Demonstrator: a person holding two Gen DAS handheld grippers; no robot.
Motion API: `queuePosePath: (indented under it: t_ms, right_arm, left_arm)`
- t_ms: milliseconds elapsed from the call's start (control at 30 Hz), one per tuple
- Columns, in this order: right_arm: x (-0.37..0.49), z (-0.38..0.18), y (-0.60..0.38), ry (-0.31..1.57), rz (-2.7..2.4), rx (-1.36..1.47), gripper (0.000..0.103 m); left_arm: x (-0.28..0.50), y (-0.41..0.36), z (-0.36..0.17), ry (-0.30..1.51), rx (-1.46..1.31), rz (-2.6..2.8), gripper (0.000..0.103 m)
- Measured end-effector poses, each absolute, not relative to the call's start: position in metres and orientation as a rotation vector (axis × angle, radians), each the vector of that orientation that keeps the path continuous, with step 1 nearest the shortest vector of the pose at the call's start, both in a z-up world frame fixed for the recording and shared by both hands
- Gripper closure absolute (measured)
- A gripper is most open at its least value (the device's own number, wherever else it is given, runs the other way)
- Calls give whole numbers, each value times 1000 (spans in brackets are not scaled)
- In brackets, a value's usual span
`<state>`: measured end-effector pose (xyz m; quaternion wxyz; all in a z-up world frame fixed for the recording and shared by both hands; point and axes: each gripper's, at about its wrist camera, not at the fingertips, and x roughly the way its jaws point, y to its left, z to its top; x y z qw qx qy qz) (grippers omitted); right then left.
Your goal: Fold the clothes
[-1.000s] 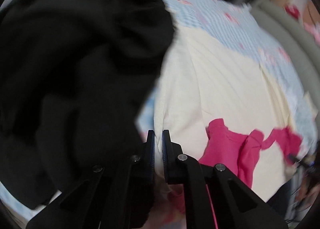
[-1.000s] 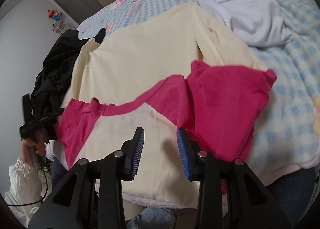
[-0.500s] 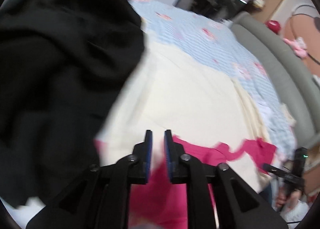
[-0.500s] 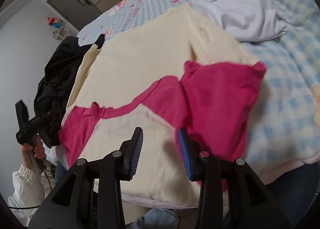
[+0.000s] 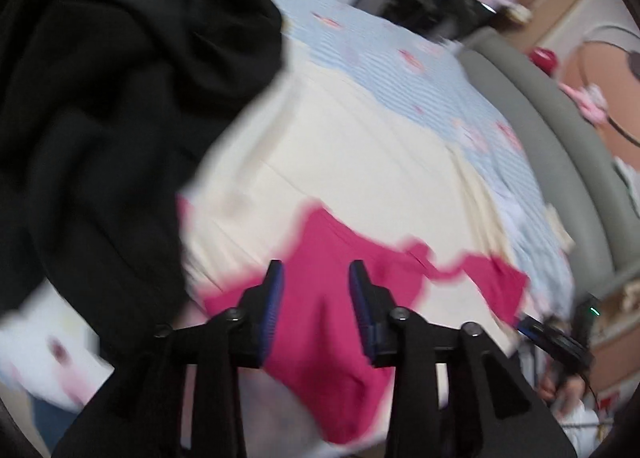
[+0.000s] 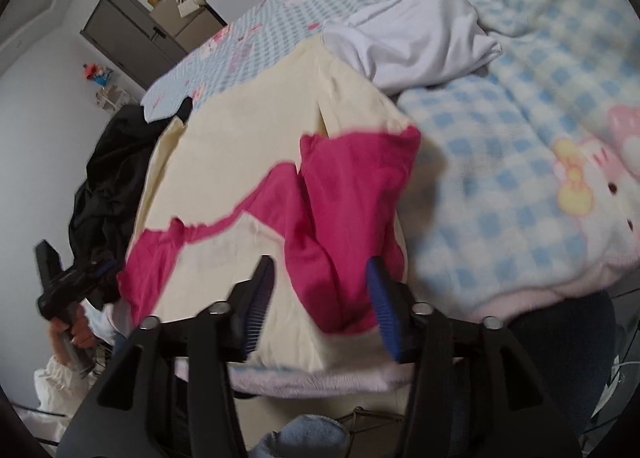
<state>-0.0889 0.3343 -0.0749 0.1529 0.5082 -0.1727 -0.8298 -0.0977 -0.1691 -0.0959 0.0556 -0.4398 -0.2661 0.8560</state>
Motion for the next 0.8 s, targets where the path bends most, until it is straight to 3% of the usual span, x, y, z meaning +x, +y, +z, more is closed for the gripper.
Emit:
queuePosePath:
  t_ms: [267, 400, 600, 700, 800]
  right_arm:
    - [-80, -96, 332, -435, -2418, 1556, 50]
    - [-74, -96, 338, -458, -2423, 1564, 44]
    - [-69, -95, 325, -443, -2399, 1516, 41]
    - [-69, -99, 324, -433, -2414, 1542, 43]
    - [-68, -102, 335, -449, -2438, 1572, 43]
  left_arm:
    - [-52, -140, -111, -860, -1369, 2474, 62]
    - [-29, -125, -118, -884, -1384, 2412, 63]
    - [-30, -91, -126, -746, -1420, 2416, 62]
    - [-35, -94, -141, -699, -1583, 2443, 69]
    - [-26, -105, -137, -760, -1570, 2470, 69]
